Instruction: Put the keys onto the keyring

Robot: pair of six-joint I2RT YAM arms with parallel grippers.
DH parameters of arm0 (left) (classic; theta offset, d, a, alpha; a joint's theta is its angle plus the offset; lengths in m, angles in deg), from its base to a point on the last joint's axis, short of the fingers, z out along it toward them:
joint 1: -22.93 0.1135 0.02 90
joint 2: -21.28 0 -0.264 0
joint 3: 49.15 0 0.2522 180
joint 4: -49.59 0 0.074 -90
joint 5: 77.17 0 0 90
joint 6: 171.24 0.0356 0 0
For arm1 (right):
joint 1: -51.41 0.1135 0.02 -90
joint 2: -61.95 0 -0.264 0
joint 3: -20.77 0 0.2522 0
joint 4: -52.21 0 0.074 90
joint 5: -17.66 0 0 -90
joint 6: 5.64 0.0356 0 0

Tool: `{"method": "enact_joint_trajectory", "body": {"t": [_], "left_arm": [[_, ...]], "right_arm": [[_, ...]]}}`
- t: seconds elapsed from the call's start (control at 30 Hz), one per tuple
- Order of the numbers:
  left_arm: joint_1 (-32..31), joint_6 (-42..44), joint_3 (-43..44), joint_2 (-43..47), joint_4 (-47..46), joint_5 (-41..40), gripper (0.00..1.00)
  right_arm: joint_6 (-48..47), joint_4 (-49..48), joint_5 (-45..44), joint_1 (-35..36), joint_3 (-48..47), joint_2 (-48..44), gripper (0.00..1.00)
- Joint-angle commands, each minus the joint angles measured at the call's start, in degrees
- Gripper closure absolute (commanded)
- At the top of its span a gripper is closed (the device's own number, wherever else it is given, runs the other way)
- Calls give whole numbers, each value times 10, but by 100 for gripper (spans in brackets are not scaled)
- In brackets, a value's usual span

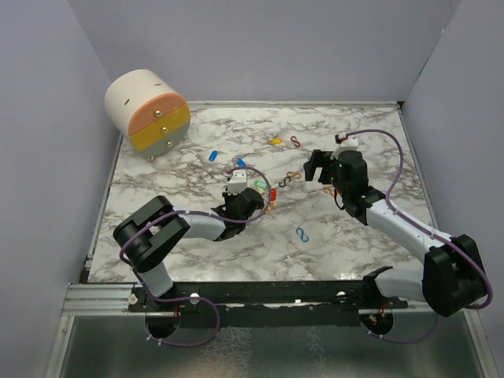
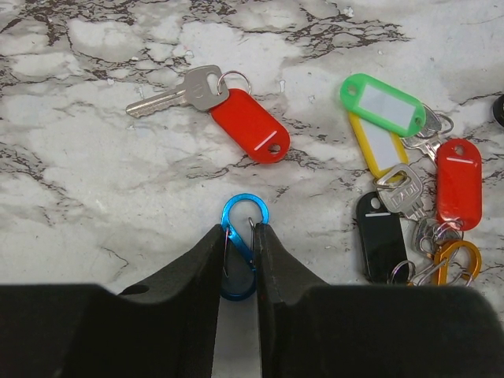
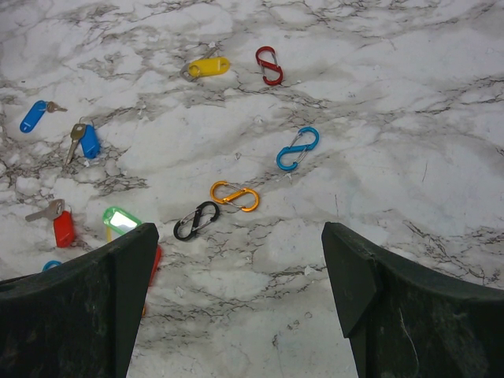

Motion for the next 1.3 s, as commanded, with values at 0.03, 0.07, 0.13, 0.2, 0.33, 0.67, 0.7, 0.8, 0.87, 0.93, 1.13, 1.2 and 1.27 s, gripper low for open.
{"method": "enact_joint_trajectory", "body": {"t": [0.03,0.07,0.13,0.2,0.33,0.67,0.7,0.8,0.87,0.93,1.13,1.2,1.27], "left_arm": [[-3,13,-5,-17,78,17,67],[-3,12,-3,-19,83,17,66],[-3,11,-1,-23,89,15,61],[-3,8,0,-22,94,13,56],[-3,7,-1,-20,100,12,56],[-3,5,-5,-13,110,15,74],[-4,4,-5,-13,110,15,80],[-3,6,-5,-11,110,15,98],[-3,7,-5,-10,108,15,100],[-3,9,-5,-10,109,14,100],[-3,25,-5,36,113,1,100],[-3,36,0,60,120,-5,100],[-3,51,5,89,126,-6,100]], "right_arm": [[-7,-2,-3,-1,-18,0,13],[-7,-2,-3,-1,-19,0,13],[-7,-2,-3,-1,-18,-1,13],[-7,-2,-3,-1,-19,-1,13],[-7,-2,-3,-1,-18,0,13],[-6,-2,-5,-1,-19,-1,13],[-6,-2,-4,-1,-18,-1,13],[-6,-3,-2,-1,-19,1,13],[-7,-3,-2,0,-19,1,13],[-9,-4,1,-1,-20,3,13],[-40,-8,74,-1,-34,41,17],[-47,-2,105,0,-48,69,20],[-51,15,117,3,-69,101,23]]}}
